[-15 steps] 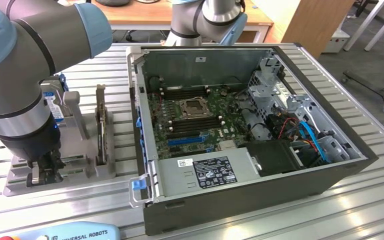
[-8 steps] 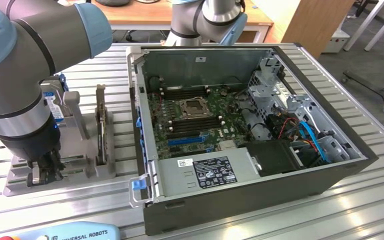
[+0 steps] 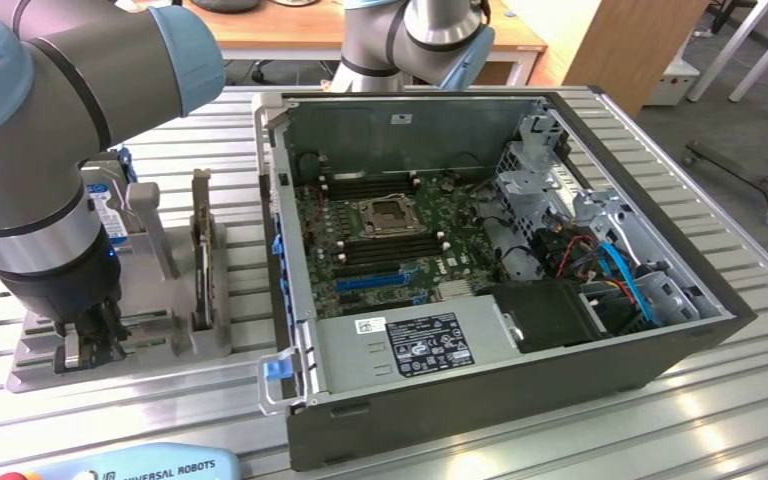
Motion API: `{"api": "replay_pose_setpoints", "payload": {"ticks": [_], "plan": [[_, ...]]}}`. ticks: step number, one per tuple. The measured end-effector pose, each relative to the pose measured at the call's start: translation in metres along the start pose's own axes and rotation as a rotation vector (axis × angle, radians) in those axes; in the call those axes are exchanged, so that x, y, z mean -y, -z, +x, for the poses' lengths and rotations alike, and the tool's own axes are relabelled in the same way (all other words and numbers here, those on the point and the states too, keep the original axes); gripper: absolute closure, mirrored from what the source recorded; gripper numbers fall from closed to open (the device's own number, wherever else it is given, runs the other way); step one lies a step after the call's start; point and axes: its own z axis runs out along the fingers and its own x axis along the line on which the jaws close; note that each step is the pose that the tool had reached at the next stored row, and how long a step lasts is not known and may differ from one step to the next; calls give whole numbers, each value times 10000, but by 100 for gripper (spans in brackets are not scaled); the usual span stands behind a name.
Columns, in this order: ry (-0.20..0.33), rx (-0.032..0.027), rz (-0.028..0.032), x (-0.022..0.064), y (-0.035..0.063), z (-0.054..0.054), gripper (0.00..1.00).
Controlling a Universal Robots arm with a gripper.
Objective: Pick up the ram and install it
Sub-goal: 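Pick up the ram and move it above insertion slot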
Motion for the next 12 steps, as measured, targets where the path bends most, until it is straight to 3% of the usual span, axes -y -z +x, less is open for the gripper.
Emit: {"api": "replay_pose_setpoints", "payload": {"ticks": [12], "plan": [[112, -2, -1, 1, -3, -1, 71]]}}
